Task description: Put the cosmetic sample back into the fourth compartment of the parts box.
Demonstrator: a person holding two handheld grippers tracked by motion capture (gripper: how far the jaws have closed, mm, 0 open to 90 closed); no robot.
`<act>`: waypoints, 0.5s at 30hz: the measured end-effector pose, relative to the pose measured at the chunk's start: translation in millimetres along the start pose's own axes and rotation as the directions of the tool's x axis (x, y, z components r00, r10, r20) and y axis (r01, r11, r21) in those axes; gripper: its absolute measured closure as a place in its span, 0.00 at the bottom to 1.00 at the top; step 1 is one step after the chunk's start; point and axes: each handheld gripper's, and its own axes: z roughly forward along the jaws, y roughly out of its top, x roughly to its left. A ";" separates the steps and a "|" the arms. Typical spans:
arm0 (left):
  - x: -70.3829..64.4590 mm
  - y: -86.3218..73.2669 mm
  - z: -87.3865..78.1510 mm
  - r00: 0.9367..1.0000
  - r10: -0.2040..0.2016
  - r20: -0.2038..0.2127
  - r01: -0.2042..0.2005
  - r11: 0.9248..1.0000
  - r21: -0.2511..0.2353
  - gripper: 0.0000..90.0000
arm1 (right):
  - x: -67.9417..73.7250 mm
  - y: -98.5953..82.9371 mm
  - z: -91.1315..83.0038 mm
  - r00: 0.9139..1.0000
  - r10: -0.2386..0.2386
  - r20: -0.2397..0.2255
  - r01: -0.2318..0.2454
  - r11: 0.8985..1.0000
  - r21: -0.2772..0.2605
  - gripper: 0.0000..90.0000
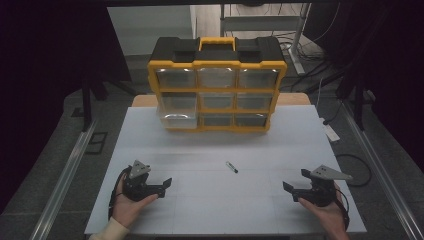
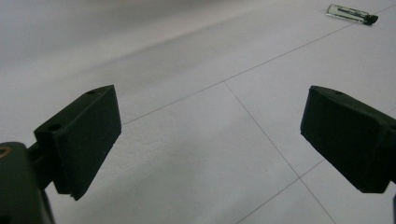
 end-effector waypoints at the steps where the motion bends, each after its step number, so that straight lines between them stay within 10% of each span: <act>1: -0.6 0.0 0.8 1.000 0.004 0.002 -0.004 1.000 0.002 0.06 | 0.3 -0.4 -0.8 1.000 -0.002 0.003 0.002 1.000 0.001 0.13; 15: 1.4 -8.6 -1.8 1.000 0.001 -0.006 -0.001 1.000 0.021 0.08 | 2.9 3.3 9.5 1.000 -0.025 -0.012 0.026 0.999 0.023 0.14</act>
